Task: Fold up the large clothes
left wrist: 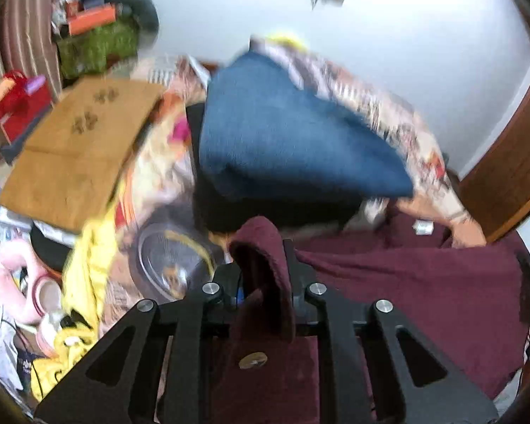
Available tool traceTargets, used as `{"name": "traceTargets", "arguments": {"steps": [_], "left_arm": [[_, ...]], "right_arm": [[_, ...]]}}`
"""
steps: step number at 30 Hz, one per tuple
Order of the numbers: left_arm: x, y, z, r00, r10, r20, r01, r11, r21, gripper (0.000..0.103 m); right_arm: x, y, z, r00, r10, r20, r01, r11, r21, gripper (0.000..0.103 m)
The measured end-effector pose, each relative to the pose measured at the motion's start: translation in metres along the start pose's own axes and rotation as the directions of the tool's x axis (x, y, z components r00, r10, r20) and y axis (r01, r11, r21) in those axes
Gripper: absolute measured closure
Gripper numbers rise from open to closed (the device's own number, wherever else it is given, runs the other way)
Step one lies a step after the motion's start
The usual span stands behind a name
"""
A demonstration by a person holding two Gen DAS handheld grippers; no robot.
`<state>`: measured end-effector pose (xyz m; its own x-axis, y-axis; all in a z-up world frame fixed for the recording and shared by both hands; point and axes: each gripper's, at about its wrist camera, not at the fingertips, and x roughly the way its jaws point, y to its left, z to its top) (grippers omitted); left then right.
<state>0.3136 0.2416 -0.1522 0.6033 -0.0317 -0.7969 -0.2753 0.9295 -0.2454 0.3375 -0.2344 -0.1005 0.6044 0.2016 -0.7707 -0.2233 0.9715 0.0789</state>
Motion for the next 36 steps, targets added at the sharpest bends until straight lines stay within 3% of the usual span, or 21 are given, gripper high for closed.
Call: {"name": "traceTargets", "arguments": {"steps": [4, 7, 8, 14, 20, 22, 26, 28, 36], "left_arm": [[0.048, 0.012, -0.033, 0.987, -0.033, -0.158, 0.025, 0.998, -0.052, 0.069], [0.073, 0.016, -0.056, 0.977, -0.017, -0.214, 0.002, 0.998, -0.066, 0.06], [0.075, 0.017, -0.06, 0.978, -0.002, -0.207, -0.011, 0.998, -0.06, 0.054], [0.062, 0.003, -0.064, 0.979, 0.069, -0.19, -0.07, 0.998, -0.001, 0.05], [0.012, -0.018, -0.065, 0.98, 0.171, -0.1, -0.154, 0.976, 0.156, 0.05], [-0.003, -0.018, -0.065, 0.982, 0.172, -0.076, -0.156, 0.972, 0.178, 0.046], [-0.036, -0.018, -0.076, 0.985, 0.163, -0.051, -0.15, 0.969, 0.195, 0.033], [-0.045, -0.017, -0.081, 0.987, 0.149, -0.058, -0.135, 0.972, 0.193, 0.031], [-0.051, 0.001, -0.116, 0.982, 0.132, -0.138, -0.107, 0.978, 0.179, 0.031]], "right_arm": [[0.043, -0.013, -0.009, 0.992, -0.072, -0.103, 0.072, 0.997, 0.005, 0.093], [0.061, -0.026, -0.013, 0.986, -0.078, -0.149, 0.082, 0.996, 0.019, 0.091], [0.064, -0.028, -0.013, 0.985, -0.075, -0.158, 0.079, 0.997, 0.021, 0.091], [0.044, -0.019, -0.013, 0.983, -0.113, -0.141, 0.108, 0.993, -0.046, 0.085], [-0.004, -0.02, -0.024, 0.992, -0.054, -0.116, 0.049, 0.998, -0.041, 0.082], [-0.027, -0.021, -0.031, 0.995, -0.034, -0.096, 0.029, 0.998, -0.052, 0.076], [-0.072, -0.021, -0.049, 1.0, -0.009, -0.026, 0.007, 0.997, -0.077, 0.05], [-0.085, -0.022, -0.058, 1.0, 0.006, -0.011, -0.007, 0.997, -0.078, 0.044], [-0.089, -0.021, -0.101, 0.998, 0.02, -0.067, -0.024, 0.998, -0.06, 0.043]]}}
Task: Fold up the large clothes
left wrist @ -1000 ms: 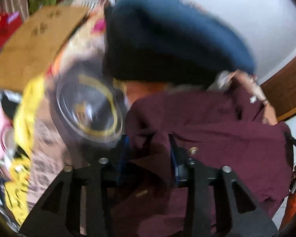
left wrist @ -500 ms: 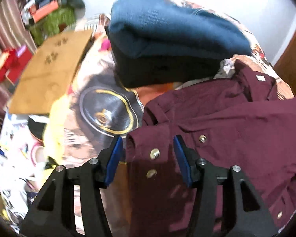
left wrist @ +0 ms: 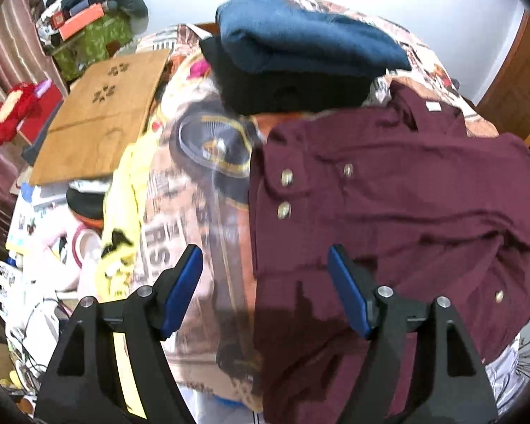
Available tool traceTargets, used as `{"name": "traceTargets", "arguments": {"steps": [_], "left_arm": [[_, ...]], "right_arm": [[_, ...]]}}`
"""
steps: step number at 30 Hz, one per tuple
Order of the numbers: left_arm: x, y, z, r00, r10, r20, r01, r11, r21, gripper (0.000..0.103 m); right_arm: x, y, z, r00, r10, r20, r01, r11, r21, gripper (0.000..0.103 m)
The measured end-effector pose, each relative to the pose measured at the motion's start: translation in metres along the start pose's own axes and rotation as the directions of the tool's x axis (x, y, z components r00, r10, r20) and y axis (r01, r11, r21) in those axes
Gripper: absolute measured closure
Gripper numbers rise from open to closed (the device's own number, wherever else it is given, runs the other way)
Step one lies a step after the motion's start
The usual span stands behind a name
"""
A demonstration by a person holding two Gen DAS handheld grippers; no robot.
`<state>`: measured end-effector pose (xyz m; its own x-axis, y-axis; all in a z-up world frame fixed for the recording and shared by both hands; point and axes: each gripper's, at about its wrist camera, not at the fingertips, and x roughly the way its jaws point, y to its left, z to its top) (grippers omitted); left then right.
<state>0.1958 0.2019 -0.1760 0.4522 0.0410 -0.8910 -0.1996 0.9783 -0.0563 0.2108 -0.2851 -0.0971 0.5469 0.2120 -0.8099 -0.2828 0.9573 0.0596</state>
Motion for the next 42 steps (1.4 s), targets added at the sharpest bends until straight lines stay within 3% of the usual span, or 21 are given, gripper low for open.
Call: {"name": "traceTargets", "arguments": {"steps": [8, 12, 16, 19, 23, 25, 28, 31, 33, 38, 42], "left_arm": [[0.022, 0.008, -0.053, 0.986, -0.089, -0.142, 0.085, 0.996, -0.039, 0.031], [0.018, 0.008, -0.079, 0.979, -0.137, -0.152, 0.131, 0.99, -0.051, 0.031], [0.018, 0.006, -0.096, 0.971, -0.162, -0.179, 0.156, 0.987, -0.046, 0.031], [0.028, -0.002, -0.108, 0.962, -0.172, -0.213, 0.172, 0.985, -0.022, 0.031], [0.042, -0.012, -0.113, 0.944, -0.221, -0.244, 0.213, 0.975, -0.06, 0.031], [0.037, -0.018, -0.11, 0.94, -0.255, -0.228, 0.249, 0.967, -0.057, 0.038], [0.03, -0.032, -0.106, 0.946, -0.253, -0.202, 0.255, 0.967, -0.015, 0.055], [0.021, -0.045, -0.097, 0.959, -0.225, -0.173, 0.233, 0.972, 0.029, 0.082], [0.013, -0.047, -0.087, 0.962, -0.23, -0.147, 0.238, 0.971, 0.034, 0.094], [-0.019, -0.047, -0.051, 0.961, -0.272, -0.045, 0.274, 0.961, 0.031, 0.097], [-0.044, -0.046, -0.018, 0.944, -0.325, 0.055, 0.325, 0.946, -0.004, 0.099]], "right_arm": [[0.028, 0.002, -0.039, 0.993, 0.012, -0.119, -0.006, 0.999, 0.05, 0.043], [0.034, 0.002, -0.056, 0.989, 0.047, -0.142, -0.033, 0.994, 0.101, 0.043], [0.049, 0.01, -0.067, 0.981, 0.021, -0.195, -0.004, 0.996, 0.086, 0.043], [0.051, 0.011, -0.073, 0.984, 0.021, -0.176, -0.003, 0.995, 0.104, 0.043], [0.05, 0.008, -0.073, 0.989, 0.031, -0.142, -0.009, 0.988, 0.151, 0.043], [0.047, 0.009, -0.074, 0.992, 0.027, -0.123, -0.005, 0.985, 0.174, 0.045], [0.041, 0.016, -0.073, 0.996, 0.028, -0.08, -0.015, 0.986, 0.168, 0.062], [0.038, 0.025, -0.07, 0.997, 0.036, -0.065, -0.028, 0.991, 0.128, 0.092], [0.033, 0.033, -0.063, 0.997, 0.055, -0.054, -0.05, 0.995, 0.09, 0.092], [0.012, 0.042, -0.037, 0.991, 0.134, 0.029, -0.135, 0.99, 0.046, 0.094], [0.001, 0.041, -0.004, 0.978, 0.184, 0.095, -0.188, 0.982, 0.034, 0.096]]}}
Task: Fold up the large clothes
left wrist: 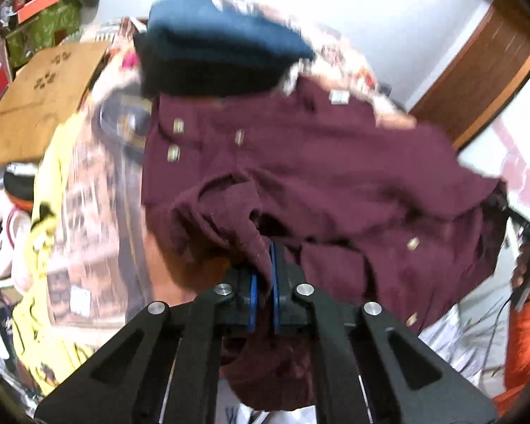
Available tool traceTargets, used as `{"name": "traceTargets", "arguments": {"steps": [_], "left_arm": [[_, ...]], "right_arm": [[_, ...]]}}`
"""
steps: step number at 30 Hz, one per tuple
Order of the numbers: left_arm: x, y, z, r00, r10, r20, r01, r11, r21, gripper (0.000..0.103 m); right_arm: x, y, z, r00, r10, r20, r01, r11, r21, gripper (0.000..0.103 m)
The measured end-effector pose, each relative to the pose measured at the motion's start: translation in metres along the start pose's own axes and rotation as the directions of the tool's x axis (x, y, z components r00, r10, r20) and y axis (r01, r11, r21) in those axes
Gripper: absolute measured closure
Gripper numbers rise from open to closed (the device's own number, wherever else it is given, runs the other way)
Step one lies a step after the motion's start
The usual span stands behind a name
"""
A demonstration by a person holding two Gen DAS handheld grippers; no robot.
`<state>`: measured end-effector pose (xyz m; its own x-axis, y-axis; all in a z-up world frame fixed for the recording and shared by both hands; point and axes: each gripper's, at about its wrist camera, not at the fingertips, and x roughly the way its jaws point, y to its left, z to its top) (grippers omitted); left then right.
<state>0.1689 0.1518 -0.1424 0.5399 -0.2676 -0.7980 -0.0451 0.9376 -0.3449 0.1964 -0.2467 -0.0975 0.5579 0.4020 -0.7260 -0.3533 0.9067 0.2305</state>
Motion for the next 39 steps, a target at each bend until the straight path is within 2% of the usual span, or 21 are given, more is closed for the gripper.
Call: {"name": "traceTargets", "arguments": {"steps": [3, 5, 9, 14, 18, 21, 24, 28, 29, 31, 32, 33, 35, 38, 39], "left_arm": [[-0.012, 0.008, 0.032, 0.996, -0.055, 0.07, 0.059, 0.996, -0.061, 0.099], [-0.014, 0.012, 0.048, 0.992, -0.072, 0.103, 0.081, 0.993, -0.085, 0.099], [-0.001, 0.019, 0.087, 0.991, -0.024, 0.133, 0.039, 0.993, -0.109, 0.099], [0.046, 0.037, 0.122, 0.992, 0.062, 0.107, -0.045, 0.988, -0.149, 0.099], [0.101, 0.06, 0.128, 0.993, 0.109, 0.034, -0.099, 0.969, -0.225, 0.098], [0.135, 0.078, 0.126, 0.991, 0.135, -0.002, -0.132, 0.961, -0.242, 0.095], [0.142, 0.07, 0.125, 0.985, 0.173, -0.001, -0.17, 0.968, -0.185, 0.094], [0.134, 0.045, 0.124, 0.967, 0.256, -0.021, -0.256, 0.965, -0.052, 0.094], [0.132, 0.044, 0.124, 0.963, 0.267, -0.027, -0.268, 0.963, -0.034, 0.091], [0.119, 0.037, 0.122, 0.957, 0.287, -0.032, -0.287, 0.958, -0.011, 0.071], [0.11, 0.035, 0.122, 0.956, 0.294, -0.013, -0.294, 0.956, -0.005, 0.051], [0.1, 0.034, 0.122, 0.954, 0.3, 0.021, -0.3, 0.954, 0.001, 0.037], [0.077, 0.026, 0.117, 0.944, 0.316, 0.097, -0.32, 0.947, 0.027, 0.032], [0.052, 0.012, 0.111, 0.929, 0.344, 0.14, -0.356, 0.932, 0.074, 0.027], [0.044, 0.007, 0.107, 0.928, 0.341, 0.15, -0.357, 0.929, 0.093, 0.027]], "right_arm": [[-0.001, -0.006, 0.028, 0.999, 0.014, 0.049, -0.015, 1.0, 0.008, 0.096], [0.003, -0.01, 0.046, 0.997, -0.003, 0.076, 0.003, 1.0, 0.01, 0.096], [0.024, -0.017, 0.066, 0.995, -0.041, 0.089, 0.04, 0.999, 0.02, 0.097], [0.066, -0.035, 0.092, 0.991, -0.118, 0.066, 0.116, 0.992, 0.045, 0.097], [0.108, -0.06, 0.104, 0.987, -0.162, -0.013, 0.163, 0.982, 0.095, 0.097], [0.14, -0.075, 0.104, 0.978, -0.187, -0.095, 0.196, 0.975, 0.104, 0.097], [0.153, -0.075, 0.104, 0.972, -0.209, -0.11, 0.217, 0.974, 0.064, 0.097], [0.147, -0.063, 0.104, 0.962, -0.249, -0.113, 0.249, 0.968, -0.009, 0.094], [0.143, -0.06, 0.104, 0.959, -0.255, -0.123, 0.254, 0.967, -0.024, 0.093], [0.137, -0.056, 0.105, 0.957, -0.254, -0.141, 0.251, 0.967, -0.04, 0.09], [0.13, -0.053, 0.105, 0.956, -0.258, -0.142, 0.254, 0.966, -0.047, 0.087], [0.128, -0.051, 0.106, 0.955, -0.263, -0.138, 0.258, 0.965, -0.054, 0.086], [0.109, -0.043, 0.105, 0.958, -0.264, -0.112, 0.257, 0.964, -0.075, 0.074], [0.08, -0.031, 0.102, 0.966, -0.255, -0.049, 0.25, 0.964, -0.095, 0.055], [0.073, -0.026, 0.101, 0.968, -0.248, -0.032, 0.244, 0.964, -0.102, 0.054]]}}
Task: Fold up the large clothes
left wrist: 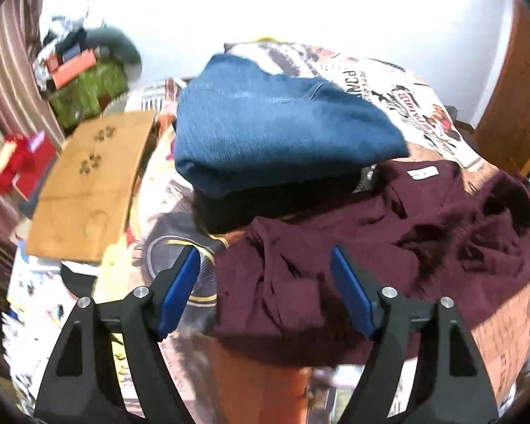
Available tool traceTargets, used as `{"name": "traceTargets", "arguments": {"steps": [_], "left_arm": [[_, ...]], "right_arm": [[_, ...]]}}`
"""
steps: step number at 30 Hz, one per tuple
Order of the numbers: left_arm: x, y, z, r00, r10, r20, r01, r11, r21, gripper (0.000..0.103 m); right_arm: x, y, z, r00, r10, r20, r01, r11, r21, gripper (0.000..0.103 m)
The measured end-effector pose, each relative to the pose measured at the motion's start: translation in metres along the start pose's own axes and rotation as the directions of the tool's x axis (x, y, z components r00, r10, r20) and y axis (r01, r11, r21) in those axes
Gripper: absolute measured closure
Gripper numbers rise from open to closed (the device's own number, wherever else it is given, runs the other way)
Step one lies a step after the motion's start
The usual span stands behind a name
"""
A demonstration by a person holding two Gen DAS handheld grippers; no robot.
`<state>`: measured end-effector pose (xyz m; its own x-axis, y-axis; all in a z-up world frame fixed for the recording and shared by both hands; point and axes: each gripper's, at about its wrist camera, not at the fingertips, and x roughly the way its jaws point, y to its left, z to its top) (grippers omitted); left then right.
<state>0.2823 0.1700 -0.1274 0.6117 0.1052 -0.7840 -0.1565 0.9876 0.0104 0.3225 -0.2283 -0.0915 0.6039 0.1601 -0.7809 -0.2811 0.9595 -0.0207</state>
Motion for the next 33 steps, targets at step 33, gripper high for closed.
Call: {"name": "traceTargets", "arguments": {"steps": [33], "left_arm": [[0.069, 0.017, -0.022, 0.994, 0.026, -0.106, -0.043, 0.986, -0.16, 0.01]], "right_arm": [[0.017, 0.027, -0.038, 0.988, 0.135, -0.07, -0.132, 0.99, 0.043, 0.043]]}}
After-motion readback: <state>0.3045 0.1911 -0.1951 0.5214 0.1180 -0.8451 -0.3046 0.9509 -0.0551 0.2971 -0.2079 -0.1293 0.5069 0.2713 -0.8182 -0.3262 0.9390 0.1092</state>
